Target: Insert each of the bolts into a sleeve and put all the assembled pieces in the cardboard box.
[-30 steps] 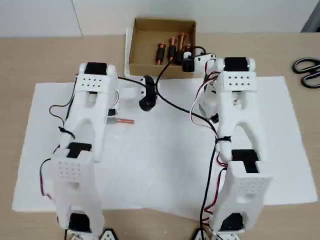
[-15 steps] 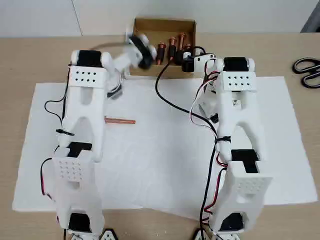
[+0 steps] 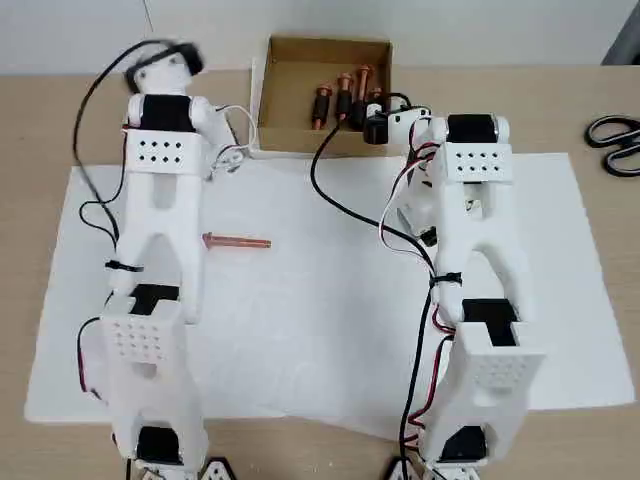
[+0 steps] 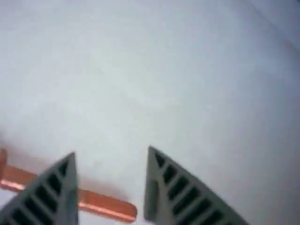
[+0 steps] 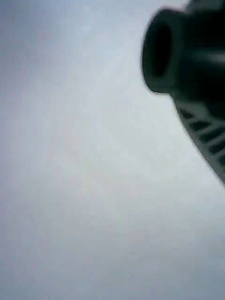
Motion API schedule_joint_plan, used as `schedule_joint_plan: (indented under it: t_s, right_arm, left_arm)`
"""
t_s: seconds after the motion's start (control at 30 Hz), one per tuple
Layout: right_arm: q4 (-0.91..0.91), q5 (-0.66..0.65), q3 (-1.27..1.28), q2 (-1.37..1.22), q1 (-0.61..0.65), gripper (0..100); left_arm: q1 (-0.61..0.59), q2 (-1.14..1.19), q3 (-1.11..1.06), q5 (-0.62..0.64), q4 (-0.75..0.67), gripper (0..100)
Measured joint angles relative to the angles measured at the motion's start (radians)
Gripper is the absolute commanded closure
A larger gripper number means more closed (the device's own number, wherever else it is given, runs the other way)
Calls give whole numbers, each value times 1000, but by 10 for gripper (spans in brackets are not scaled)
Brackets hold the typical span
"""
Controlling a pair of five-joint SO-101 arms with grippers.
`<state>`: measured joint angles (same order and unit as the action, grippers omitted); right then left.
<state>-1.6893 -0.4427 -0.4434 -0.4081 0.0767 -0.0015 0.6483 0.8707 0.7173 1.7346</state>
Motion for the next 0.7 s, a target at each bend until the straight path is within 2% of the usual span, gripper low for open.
schedule_joint_plan:
  t_s: [0.13,0.3,0.53,0.7]
  right_arm:
    - [0,0,0,0,-2,995]
    - [0,0,0,0,0,995]
    - [0,3,0,0,0,995]
    - [0,3,0,0,0,995]
  left_arm:
    - [-5,0,-117,265,-2,902]
    - [-6,0,-252,328,-2,870]
    - [-15,0,-347,465,-6,723]
    - [-14,64,-350,554,-5,712]
